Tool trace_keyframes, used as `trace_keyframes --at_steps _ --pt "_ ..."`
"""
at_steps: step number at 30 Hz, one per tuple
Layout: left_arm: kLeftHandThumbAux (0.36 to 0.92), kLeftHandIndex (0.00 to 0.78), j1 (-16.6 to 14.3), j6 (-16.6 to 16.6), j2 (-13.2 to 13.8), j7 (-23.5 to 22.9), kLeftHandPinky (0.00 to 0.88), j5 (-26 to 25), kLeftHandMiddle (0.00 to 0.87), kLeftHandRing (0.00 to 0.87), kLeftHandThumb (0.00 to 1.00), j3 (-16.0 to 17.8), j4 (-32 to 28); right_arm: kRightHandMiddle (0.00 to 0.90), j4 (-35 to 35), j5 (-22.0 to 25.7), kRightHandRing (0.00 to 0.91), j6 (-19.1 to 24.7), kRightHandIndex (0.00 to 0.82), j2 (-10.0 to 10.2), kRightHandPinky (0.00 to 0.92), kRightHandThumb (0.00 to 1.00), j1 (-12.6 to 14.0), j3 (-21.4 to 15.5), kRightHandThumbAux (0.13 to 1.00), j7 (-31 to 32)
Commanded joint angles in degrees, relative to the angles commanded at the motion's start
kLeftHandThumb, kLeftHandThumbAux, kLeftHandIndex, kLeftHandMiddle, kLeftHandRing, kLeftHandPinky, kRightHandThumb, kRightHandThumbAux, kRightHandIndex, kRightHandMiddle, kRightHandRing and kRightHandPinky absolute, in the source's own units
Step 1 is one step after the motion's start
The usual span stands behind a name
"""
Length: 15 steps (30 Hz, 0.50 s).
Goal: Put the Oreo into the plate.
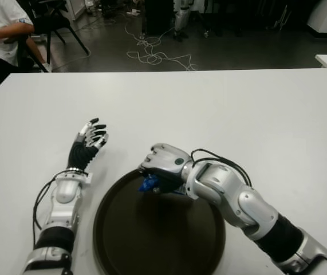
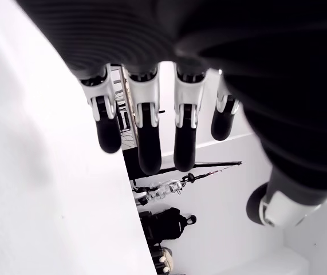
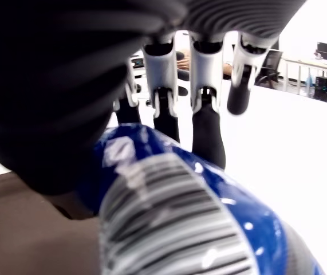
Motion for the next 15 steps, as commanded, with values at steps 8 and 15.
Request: trace_keyframes --at_steps 8,15 --pt "0.579 0.145 -0.1 0.1 0.1 -0.2 0.223 -0.1 0.246 0.237 0.086 0.0 0.3 0.000 0.1 -0.7 0.000 0.6 0.000 0.2 0.000 0.000 -0.1 -0.1 0.618 -0.4" --pt "0.602 0.134 -0.3 0.2 -0.2 -0.7 0.202 -1.0 0.245 0.227 0.118 0.4 0.8 0.002 -0.4 -0.9 0.000 1.6 0.000 0.5 0.000 0.000 0.4 -0.3 0.598 -0.6"
